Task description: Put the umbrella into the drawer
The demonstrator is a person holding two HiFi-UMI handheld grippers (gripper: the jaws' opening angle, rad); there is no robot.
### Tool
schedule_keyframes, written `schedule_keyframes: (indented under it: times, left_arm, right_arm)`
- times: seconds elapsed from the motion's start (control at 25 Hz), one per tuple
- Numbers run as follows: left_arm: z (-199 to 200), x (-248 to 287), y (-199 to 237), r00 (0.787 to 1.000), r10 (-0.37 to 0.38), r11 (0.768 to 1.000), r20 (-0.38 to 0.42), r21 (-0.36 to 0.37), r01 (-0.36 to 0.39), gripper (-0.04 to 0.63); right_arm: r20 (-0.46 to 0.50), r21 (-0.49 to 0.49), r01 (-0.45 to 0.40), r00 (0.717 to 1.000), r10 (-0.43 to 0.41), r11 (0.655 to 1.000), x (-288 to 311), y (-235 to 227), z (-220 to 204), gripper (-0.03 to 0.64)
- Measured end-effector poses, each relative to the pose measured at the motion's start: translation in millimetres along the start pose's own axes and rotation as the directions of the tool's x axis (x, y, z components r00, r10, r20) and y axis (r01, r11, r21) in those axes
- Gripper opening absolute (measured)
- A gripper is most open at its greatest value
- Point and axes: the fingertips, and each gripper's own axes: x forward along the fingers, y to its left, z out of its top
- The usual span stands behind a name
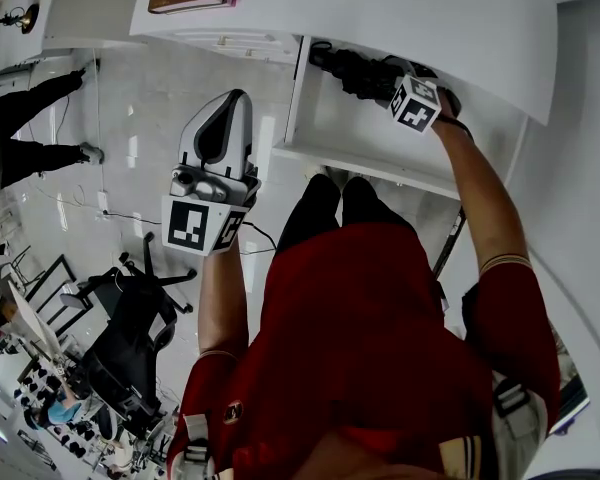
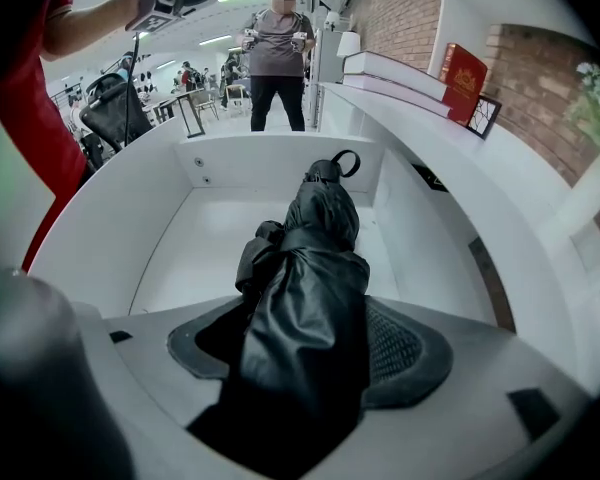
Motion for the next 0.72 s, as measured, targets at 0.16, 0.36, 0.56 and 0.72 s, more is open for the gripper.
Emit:
schedule_keyframes:
  times: [0.16,0.36,0.56,0.72]
  left_arm:
    - [-1,2,-5,1.000,-0.014,1.000,-0.002,0.003,0.014,0.006]
    - [-3,2,-10,0.999,-0.033,0.999,-0.005,0.002,0.033,0.006]
    - [-2,3,-17,0.998,-0.058,0.998,0.002,-0.001,0.058,0.006]
    - [0,2,-24,0.997,-0.082,0.997,0.010,-0.002,0.082,0.006]
  right_arm:
    - [0.030,-0.001,0.054,0.998,-0.054,0.999,-5,0,1,0.318]
    - [0.064,0.031,0.114,0.991,-0.116,0.993,-17,2,2,0.322]
    - [0.106,0.067,0.148,0.982,-0.155,0.987,-34,6,6,0.322]
    - [0.138,0.085,0.177,0.973,-0.187,0.981,-54,12,12,0.321]
